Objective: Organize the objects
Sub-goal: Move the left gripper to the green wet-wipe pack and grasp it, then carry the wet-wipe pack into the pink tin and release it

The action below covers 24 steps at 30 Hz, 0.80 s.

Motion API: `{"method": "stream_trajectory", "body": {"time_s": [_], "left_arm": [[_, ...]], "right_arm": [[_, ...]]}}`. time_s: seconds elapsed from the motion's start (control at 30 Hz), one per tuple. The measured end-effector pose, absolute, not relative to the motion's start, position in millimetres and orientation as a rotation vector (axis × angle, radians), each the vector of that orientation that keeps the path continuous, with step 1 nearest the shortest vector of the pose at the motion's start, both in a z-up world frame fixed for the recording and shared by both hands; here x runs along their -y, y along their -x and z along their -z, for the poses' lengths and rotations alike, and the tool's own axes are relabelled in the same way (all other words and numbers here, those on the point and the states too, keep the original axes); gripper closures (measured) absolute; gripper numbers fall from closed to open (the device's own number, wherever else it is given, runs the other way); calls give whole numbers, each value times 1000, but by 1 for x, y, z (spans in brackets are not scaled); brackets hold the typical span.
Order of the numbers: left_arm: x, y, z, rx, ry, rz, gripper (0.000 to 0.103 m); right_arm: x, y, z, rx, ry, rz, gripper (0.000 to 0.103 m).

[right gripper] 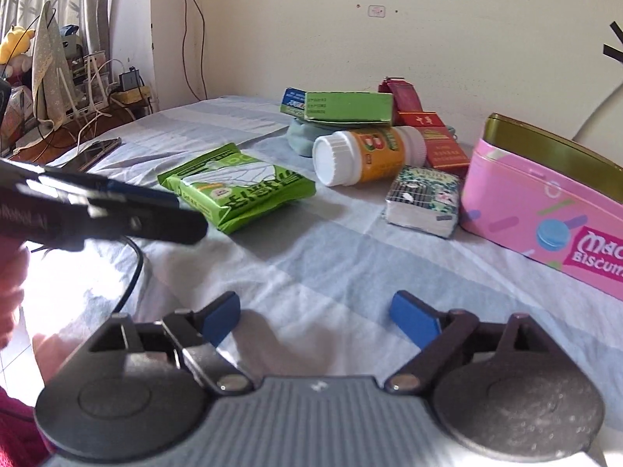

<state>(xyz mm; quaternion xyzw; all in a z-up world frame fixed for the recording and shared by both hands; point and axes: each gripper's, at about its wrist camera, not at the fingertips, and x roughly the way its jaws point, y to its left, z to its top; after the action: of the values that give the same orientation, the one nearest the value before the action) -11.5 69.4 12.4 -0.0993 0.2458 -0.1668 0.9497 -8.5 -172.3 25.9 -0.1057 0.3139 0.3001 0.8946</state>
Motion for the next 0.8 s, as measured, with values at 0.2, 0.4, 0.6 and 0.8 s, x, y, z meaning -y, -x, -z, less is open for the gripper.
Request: {"method": "stream_trajectory", "body": {"time_s": [0.2,0.4,0.6,0.8], "left_arm": [[-114,-28,-22,-527,231,170,34],[-128,-62,-1,-692,352,254,55],[-93,-51,-2,-687,297,291,56],[-37,-33,-2,-715,254,432,56]], "right_arm": [[127,-10,-29,-667,262,-700,15],[102,-39,-30,-679,235,-718,17],[112,-29,-30,-644,254,-709,39],[171,0,-28,-634,247,-637,40]]}}
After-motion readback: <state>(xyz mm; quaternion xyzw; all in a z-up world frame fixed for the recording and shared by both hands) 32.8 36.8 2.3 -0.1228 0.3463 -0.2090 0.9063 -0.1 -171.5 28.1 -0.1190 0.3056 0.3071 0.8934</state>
